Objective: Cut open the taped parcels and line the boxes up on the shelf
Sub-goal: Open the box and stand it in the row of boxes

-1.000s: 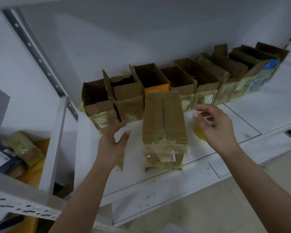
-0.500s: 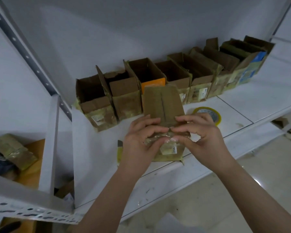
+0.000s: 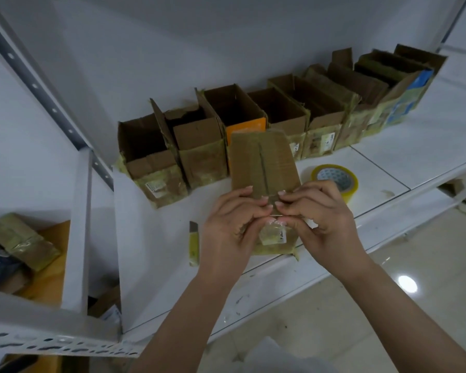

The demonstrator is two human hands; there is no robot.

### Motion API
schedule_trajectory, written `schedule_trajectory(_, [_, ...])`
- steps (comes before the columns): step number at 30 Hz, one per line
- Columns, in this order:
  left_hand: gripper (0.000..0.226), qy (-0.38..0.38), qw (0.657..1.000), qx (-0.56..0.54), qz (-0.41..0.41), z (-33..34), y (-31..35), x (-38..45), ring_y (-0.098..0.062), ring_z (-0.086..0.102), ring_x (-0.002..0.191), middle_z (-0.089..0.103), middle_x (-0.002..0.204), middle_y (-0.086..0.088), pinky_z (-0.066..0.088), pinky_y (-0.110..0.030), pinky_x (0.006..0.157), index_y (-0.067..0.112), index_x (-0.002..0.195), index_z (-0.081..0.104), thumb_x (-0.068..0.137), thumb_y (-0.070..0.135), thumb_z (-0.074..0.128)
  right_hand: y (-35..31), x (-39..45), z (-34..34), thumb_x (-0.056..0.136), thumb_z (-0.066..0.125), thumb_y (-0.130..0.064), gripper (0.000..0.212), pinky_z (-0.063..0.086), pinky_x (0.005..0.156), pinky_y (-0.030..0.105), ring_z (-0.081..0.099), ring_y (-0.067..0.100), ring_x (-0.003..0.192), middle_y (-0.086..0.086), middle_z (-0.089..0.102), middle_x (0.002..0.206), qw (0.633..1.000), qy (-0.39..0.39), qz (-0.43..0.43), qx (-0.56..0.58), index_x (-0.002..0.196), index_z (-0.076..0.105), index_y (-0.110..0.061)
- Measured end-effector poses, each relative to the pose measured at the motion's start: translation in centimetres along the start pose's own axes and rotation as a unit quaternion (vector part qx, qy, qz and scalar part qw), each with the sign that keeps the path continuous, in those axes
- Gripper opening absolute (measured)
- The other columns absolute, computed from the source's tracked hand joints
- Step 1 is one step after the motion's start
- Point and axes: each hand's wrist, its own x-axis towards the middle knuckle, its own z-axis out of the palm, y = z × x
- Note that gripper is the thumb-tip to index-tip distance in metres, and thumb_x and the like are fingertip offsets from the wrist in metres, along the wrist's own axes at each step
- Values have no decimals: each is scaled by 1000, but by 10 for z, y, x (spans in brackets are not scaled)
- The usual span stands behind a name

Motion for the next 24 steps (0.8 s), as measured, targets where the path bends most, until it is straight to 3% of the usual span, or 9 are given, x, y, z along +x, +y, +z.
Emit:
schedule_trajectory(3, [20,2,999,-37,-35,-6,-1,-4,-16,61,118,71,108,-2,51,-35,99,5,100,74,81,13,74,-4,-3,-2,82,73,-27,27,44,94,23,58,25,102,0,71,105,998,1,58,24,99,74,-6])
schedule_trajectory(6, [19,25,996,-59,-54,-10,-4,-8,-18,62,118,71,108,-7,55,-46,91,1,97,74,81,12,73,-5,-4,-4,77,76,-16,23,42,98,19,60,27,104,-1,71,107,995,13,82,48,97,75,-6])
schedule_trajectory(12, [5,77,994,-49,-55,3,-4,-12,-16,65,112,72,97,-4,57,-43,88,1,85,73,83,4,70,-6,-2,1,77,75,-6,14,41,98,16,60,23,103,0,71,104,995,19,74,61,91,76,-5])
schedule_trajectory(17, [23,75,989,-76,-100,2,-2,-21,-12,55,126,65,122,7,55,-47,93,14,107,69,86,21,73,-5,-11,1,79,78,-21,34,43,104,26,56,25,118,7,65,123,991,26,117,56,109,71,-6])
schedule_trajectory(19, [31,77,987,-84,-112,0,-3,-27,-13,54,128,61,131,6,53,-41,97,16,117,66,87,22,71,-4,-13,2,76,77,-23,42,45,104,34,54,25,124,10,60,132,989,31,129,64,115,67,-11])
schedule_trajectory(22, [29,98,985,-80,-115,0,-3,-29,-10,57,125,60,132,5,53,-22,91,19,118,65,89,13,69,-2,-13,5,77,75,-23,43,41,106,22,48,14,133,12,53,140,983,11,148,109,119,64,-18])
schedule_trajectory(24, [30,115,982,-83,-124,1,-2,-27,-9,58,123,62,130,3,54,-20,87,19,115,66,87,8,68,-3,-13,8,78,74,-27,46,42,107,23,40,6,139,10,50,144,974,-2,177,140,123,63,-22])
